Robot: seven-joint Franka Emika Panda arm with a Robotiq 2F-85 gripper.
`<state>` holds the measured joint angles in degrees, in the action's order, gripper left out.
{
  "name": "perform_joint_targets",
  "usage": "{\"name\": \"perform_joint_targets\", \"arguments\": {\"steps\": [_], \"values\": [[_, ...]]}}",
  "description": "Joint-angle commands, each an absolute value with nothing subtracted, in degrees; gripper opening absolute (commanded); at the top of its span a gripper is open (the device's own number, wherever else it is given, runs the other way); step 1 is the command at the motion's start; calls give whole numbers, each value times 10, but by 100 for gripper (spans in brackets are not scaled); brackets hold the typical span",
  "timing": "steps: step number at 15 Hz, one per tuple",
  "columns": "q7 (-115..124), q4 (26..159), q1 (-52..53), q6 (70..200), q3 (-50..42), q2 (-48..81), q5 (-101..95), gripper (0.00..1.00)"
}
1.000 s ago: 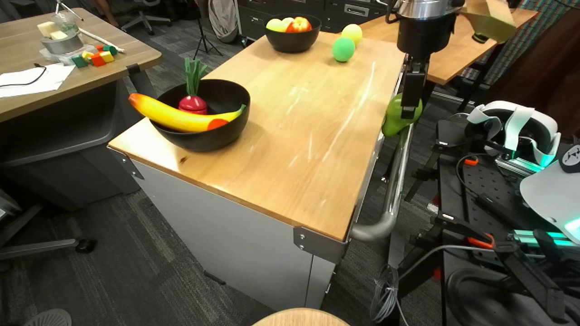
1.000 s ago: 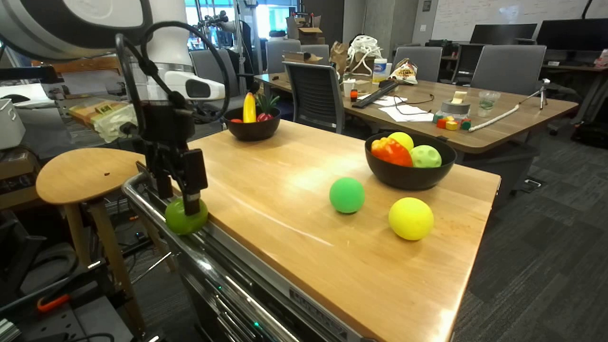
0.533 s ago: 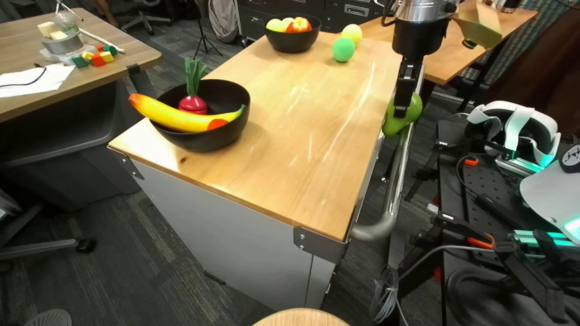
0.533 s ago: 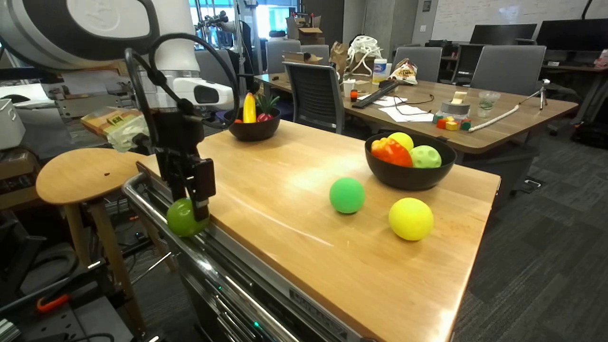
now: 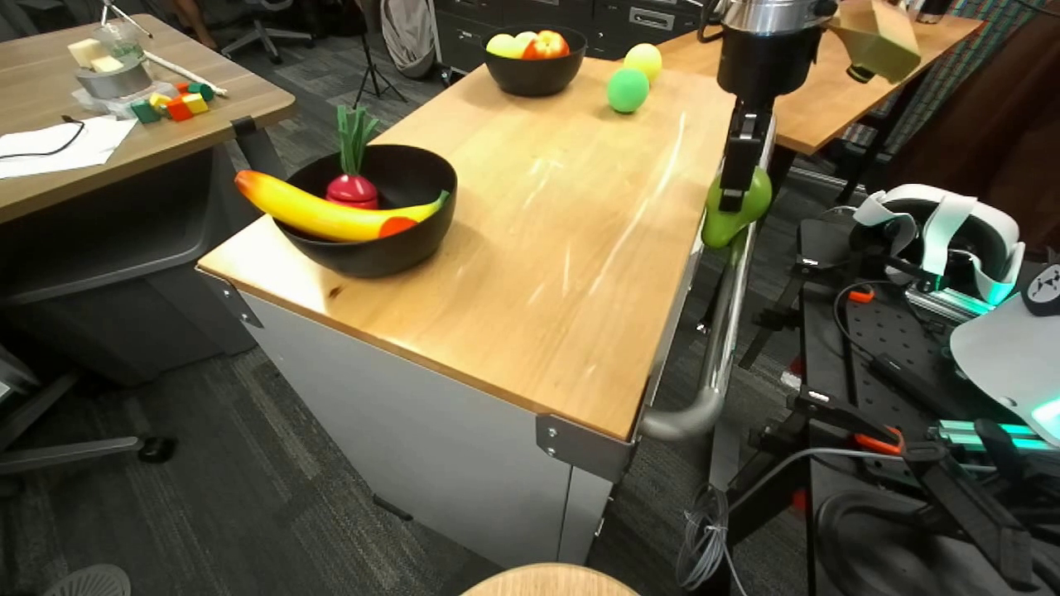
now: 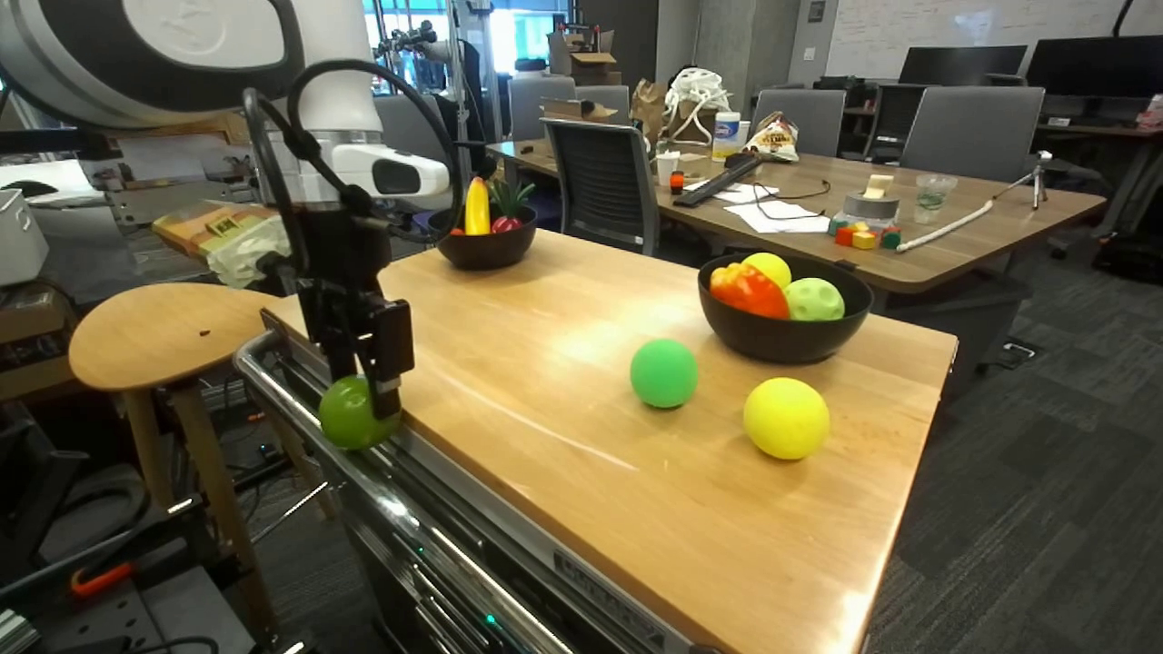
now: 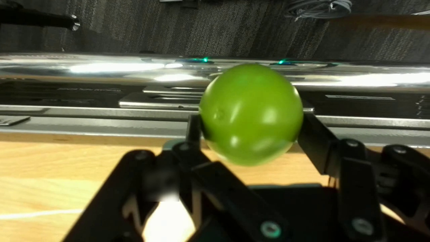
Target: Split the fruits between the two bowls
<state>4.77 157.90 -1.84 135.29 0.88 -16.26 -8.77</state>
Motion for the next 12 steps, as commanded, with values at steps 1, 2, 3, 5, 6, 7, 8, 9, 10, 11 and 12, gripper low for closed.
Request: {"name": "perform_joint_targets", "arguments": {"steps": [1,2,3,5,6,7,8,9,10,11,12], "values": [[-26,1577,-3,1343,-23,-257,-13,47],[-38,1574,-1,1328,-32,-286,10,47],[-47,1567,0,1311,-41,-314,31,47],[-51,1533,-4,1282,-60,-349,66,47],[-45,1513,-8,1275,-66,-357,79,47],[-35,1486,-11,1285,-72,-347,89,47],[-32,1464,-12,1307,-78,-333,101,47],[-30,1441,-11,1352,-83,-299,109,47],[-29,1426,-9,1394,-86,-275,118,47],[-30,1407,-7,1452,-88,-235,126,47],[-25,1389,-8,1496,-88,-209,130,47]]}}
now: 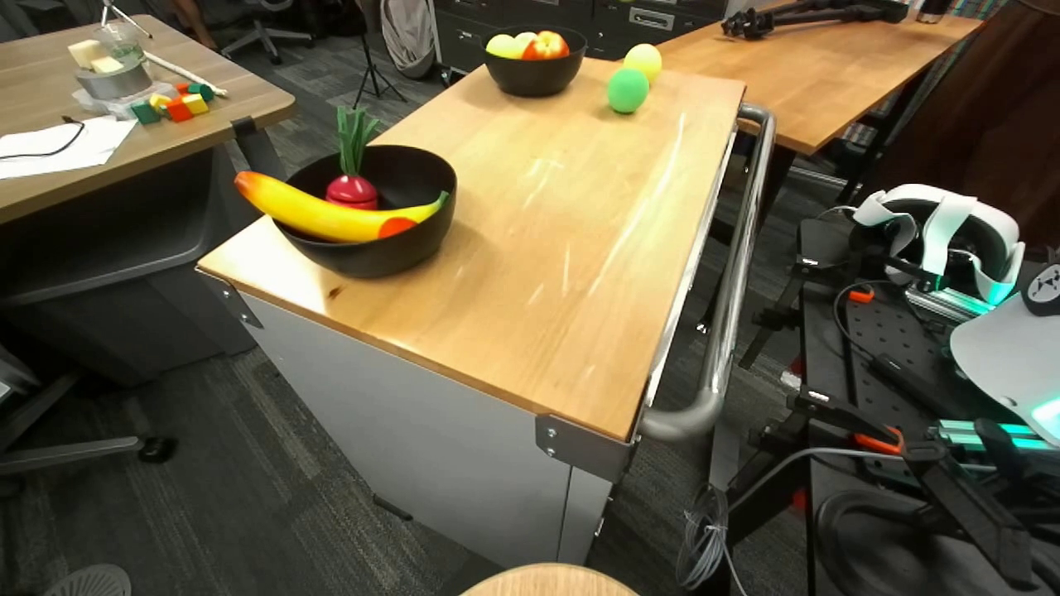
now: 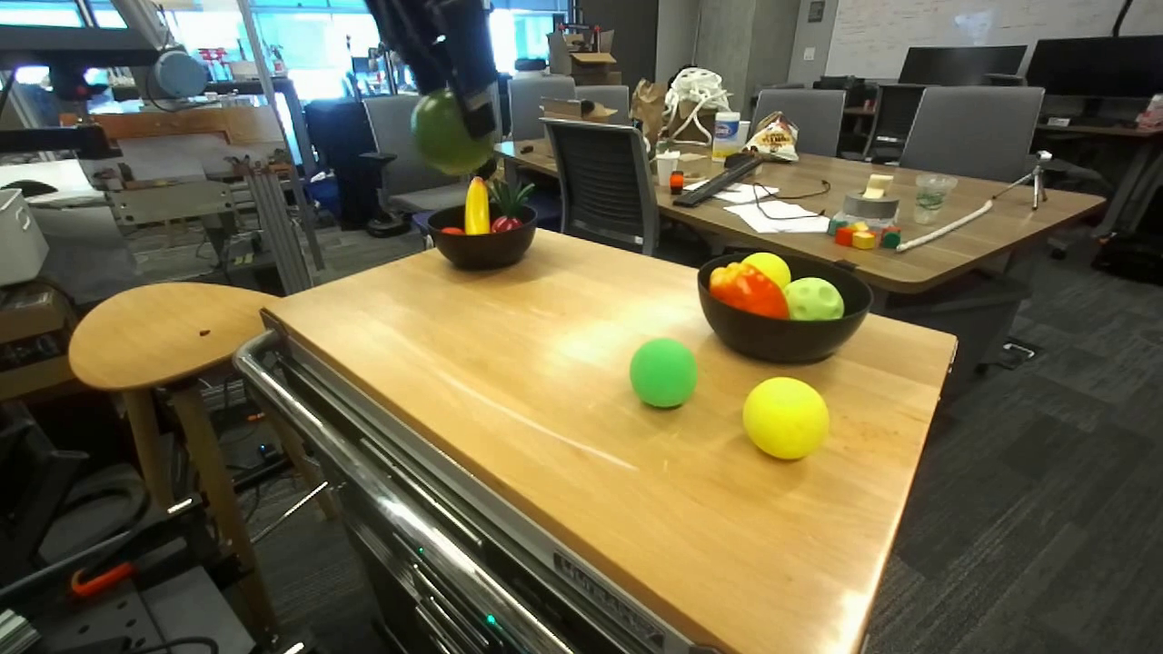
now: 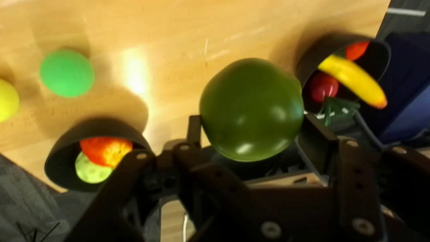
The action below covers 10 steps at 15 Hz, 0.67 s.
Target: Split the fruits between the two bowls
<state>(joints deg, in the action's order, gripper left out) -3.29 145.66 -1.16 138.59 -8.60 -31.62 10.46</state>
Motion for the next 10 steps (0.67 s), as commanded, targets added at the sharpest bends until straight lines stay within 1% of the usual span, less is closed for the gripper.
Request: {"name": "perform_joint_targets", "arguments": {"steps": [1,3,5,7,10], "values": [[-10,1376,-10,1546,-81,-178,130,47],[22,1357,-9,1643,-58,-105,122,47],[58,1335,-12,1697,-26,-41,92,47],[114,1314,-16,1725,6,21,33,47],[217,1273,17,1730,6,95,-88,47]]}}
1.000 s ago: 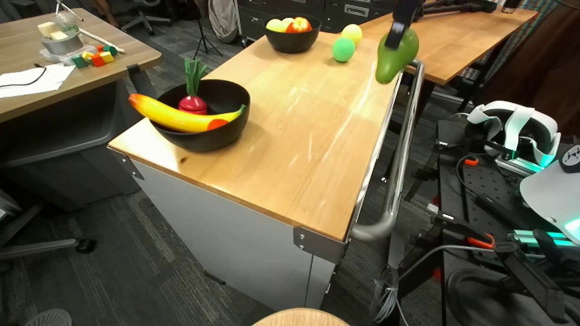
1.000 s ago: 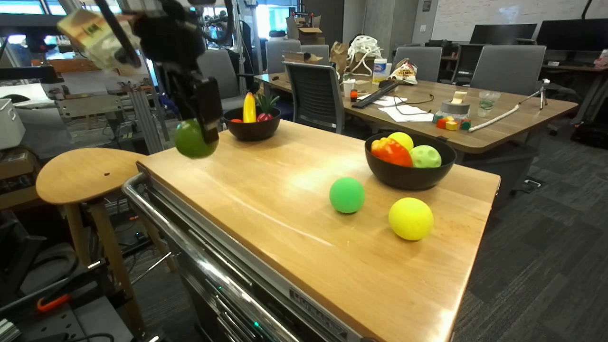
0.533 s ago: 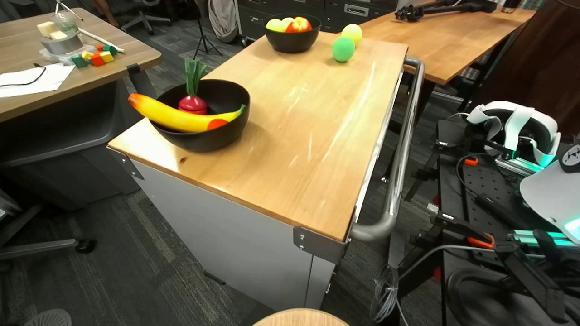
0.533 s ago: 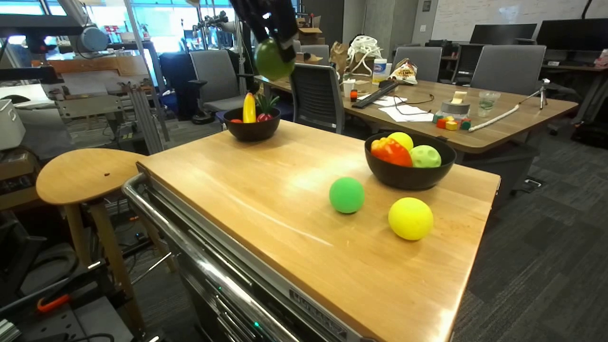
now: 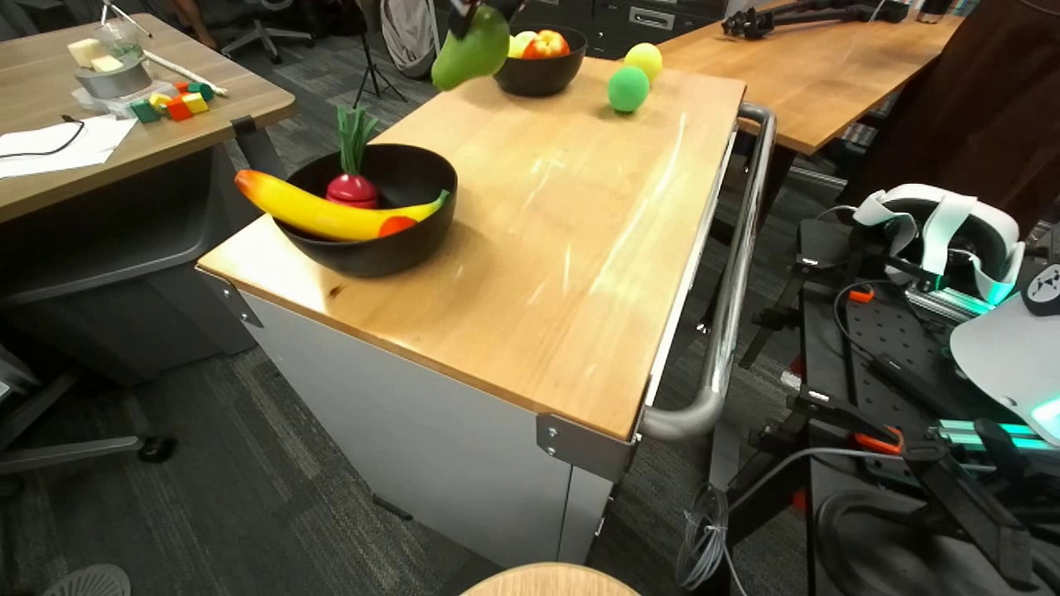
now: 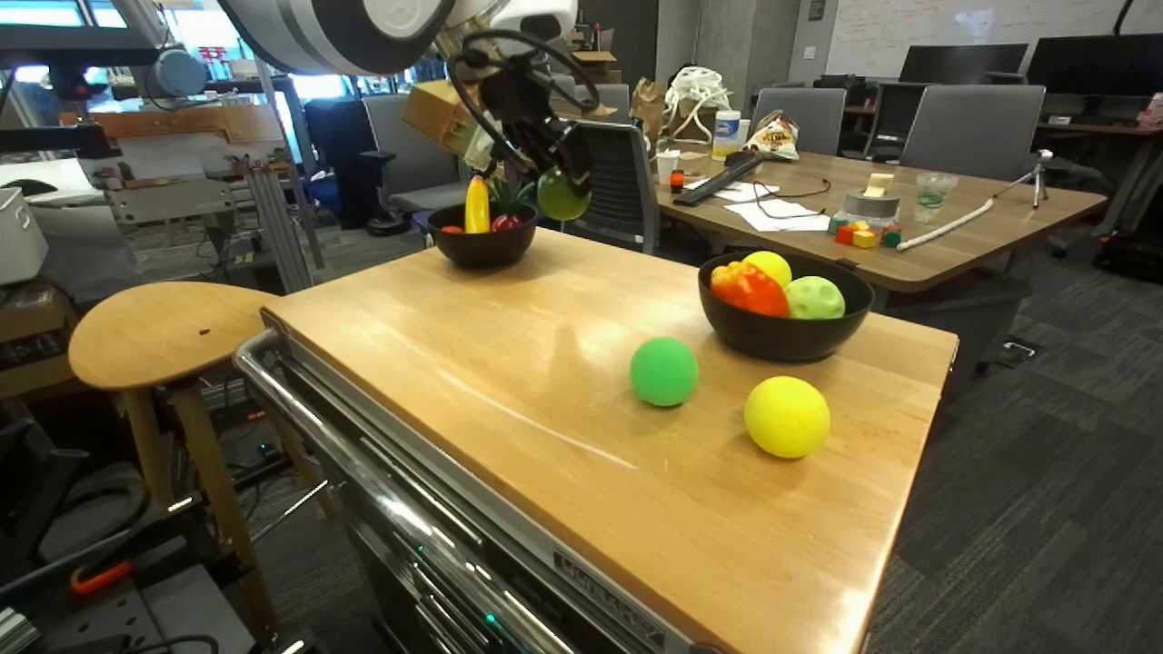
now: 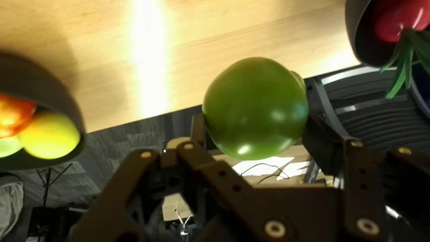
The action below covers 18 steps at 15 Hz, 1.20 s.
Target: Split the fruits between the two bowls
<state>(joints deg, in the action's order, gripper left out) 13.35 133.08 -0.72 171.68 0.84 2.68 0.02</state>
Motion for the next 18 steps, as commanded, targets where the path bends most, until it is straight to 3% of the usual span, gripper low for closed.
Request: {"name": "perform_joint_targets", "arguments": {"steps": [1,11,18], "values": [[250,1259,38,1722,-2,111,-121,47],[328,1217,142,1711,-14,102,-193,47],[311,1220,152,1712,9,99,-185,47]]}}
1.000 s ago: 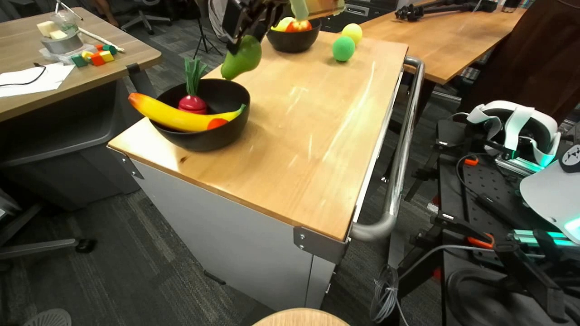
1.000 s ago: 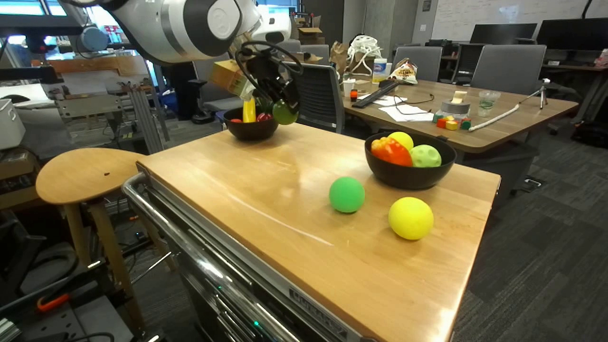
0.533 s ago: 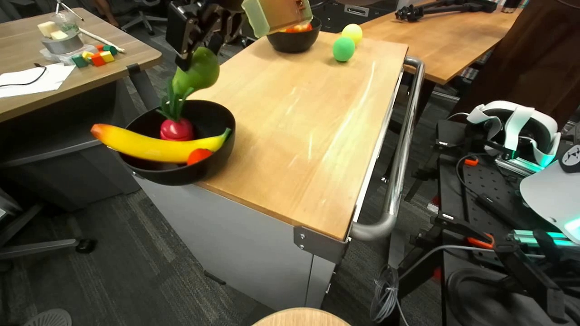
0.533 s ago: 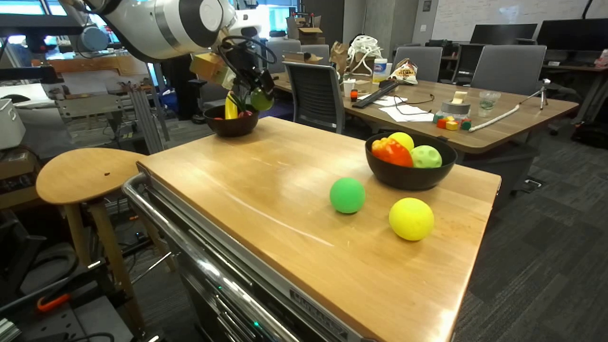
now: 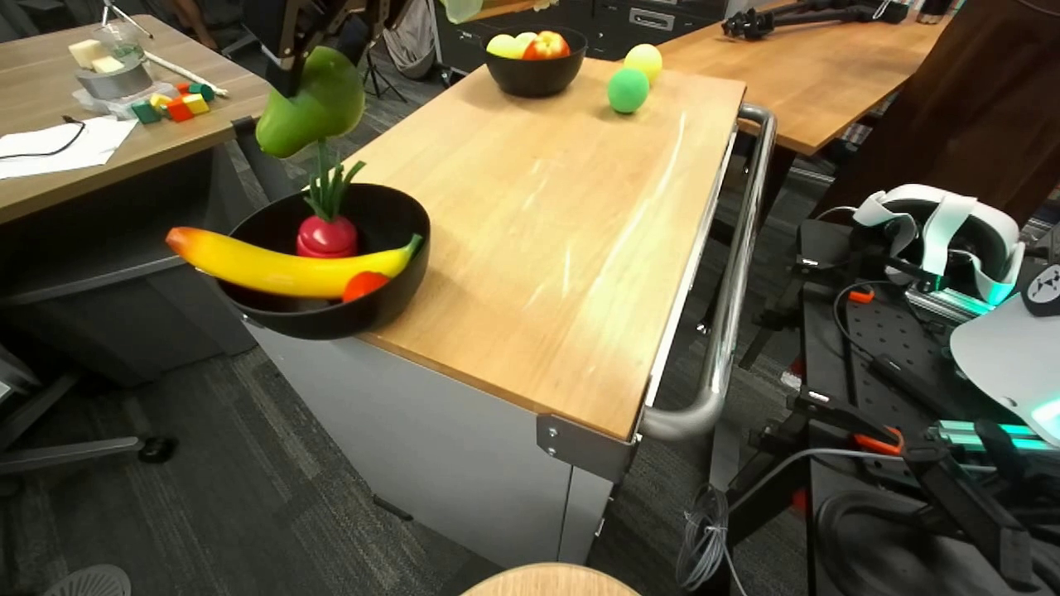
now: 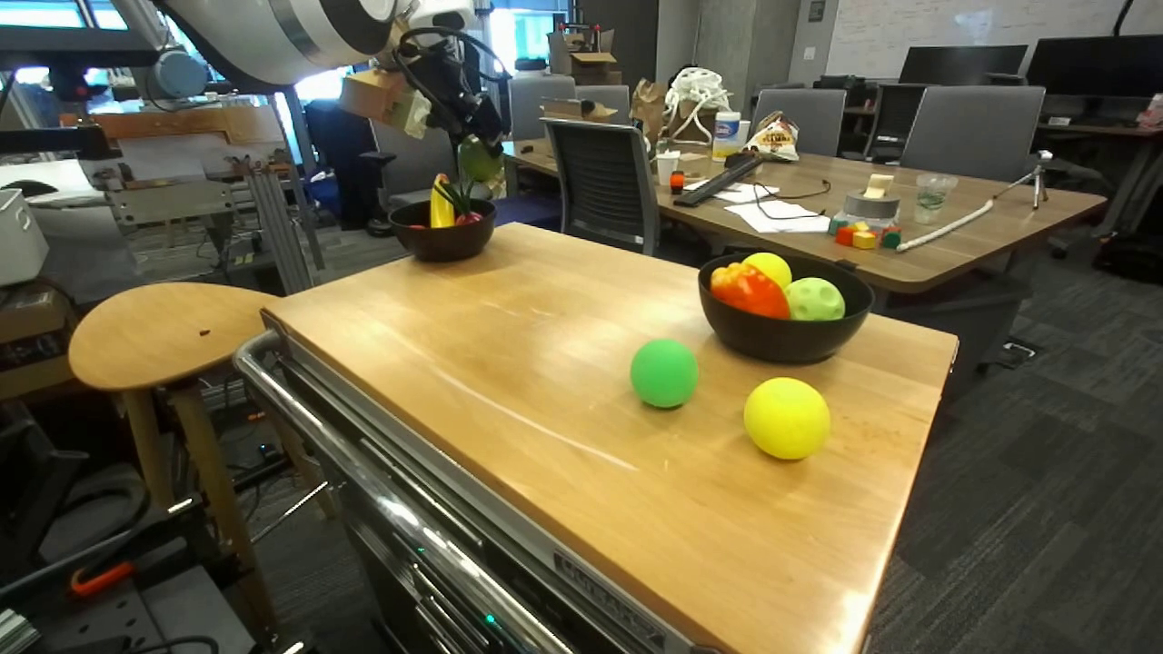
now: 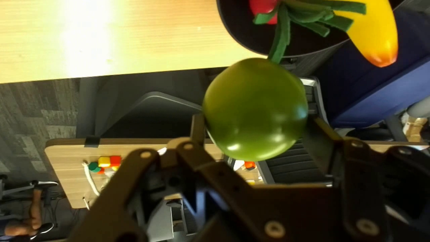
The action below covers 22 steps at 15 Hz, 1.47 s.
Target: Split the fruits between the two bowls
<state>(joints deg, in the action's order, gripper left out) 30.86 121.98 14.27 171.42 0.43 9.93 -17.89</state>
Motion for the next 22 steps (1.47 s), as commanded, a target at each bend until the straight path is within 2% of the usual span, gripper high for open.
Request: {"name": "perform_joint_targets", "arguments": {"steps": [1,10,19,20,22], "values": [[313,1219,157,1709,11,107,-187,47],[321,1222,183,1644,-3,148,-198,47],[332,1233,165,1607,-89,132,-233,47],[325,1238,160,1606,-92,129,-228,90],[305,1251,147,1601,-88,117,-211,99]]}}
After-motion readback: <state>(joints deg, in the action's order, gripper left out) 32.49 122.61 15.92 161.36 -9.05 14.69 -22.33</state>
